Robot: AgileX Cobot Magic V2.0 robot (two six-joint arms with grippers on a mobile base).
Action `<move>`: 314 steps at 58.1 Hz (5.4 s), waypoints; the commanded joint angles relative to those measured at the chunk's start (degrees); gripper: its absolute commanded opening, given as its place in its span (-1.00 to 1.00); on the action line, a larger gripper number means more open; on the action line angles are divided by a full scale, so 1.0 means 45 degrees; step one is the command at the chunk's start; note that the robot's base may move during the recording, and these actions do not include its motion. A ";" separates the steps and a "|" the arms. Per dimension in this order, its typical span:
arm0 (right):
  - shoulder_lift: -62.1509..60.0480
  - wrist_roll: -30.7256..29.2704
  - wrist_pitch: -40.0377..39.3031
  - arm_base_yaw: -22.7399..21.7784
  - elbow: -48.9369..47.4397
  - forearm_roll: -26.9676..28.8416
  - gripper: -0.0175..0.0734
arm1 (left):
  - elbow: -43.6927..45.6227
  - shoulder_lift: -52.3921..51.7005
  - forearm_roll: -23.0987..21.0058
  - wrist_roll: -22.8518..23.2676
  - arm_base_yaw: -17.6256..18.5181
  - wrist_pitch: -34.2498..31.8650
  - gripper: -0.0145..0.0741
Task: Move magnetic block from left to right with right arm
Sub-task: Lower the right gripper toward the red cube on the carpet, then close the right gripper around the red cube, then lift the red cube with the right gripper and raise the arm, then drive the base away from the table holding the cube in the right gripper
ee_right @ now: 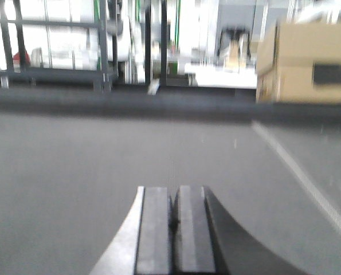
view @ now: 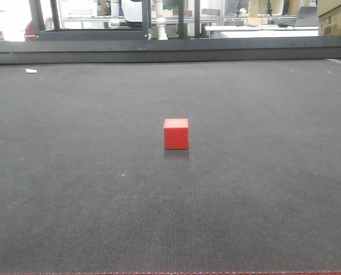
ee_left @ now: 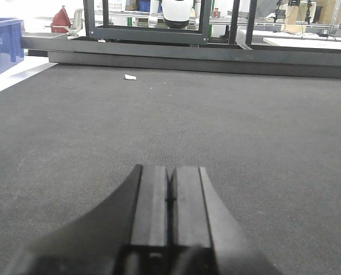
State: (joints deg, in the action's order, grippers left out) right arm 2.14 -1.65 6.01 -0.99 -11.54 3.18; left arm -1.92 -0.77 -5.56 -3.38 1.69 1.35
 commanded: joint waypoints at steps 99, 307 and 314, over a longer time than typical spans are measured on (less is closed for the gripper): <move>2.6399 0.8465 1.5631 0.8651 -2.3215 -0.2683 0.78 | -0.0100 -0.0146 -0.0059 0.0088 0.0090 -0.1017 -0.96; 0.1825 0.2430 0.4988 0.5305 -0.4305 -0.2337 -0.07 | -0.0100 -0.0146 -0.0059 0.0088 0.0090 -0.1017 -0.96; 0.1825 0.2430 0.4988 0.5305 -0.4305 -0.2337 -0.07 | -0.0100 -0.0146 -0.0059 0.0088 0.0090 -0.1017 -0.96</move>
State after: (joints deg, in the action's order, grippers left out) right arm 9.73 9.90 34.06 23.30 -29.46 -6.65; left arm -1.92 -0.77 -5.56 -3.38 1.69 1.35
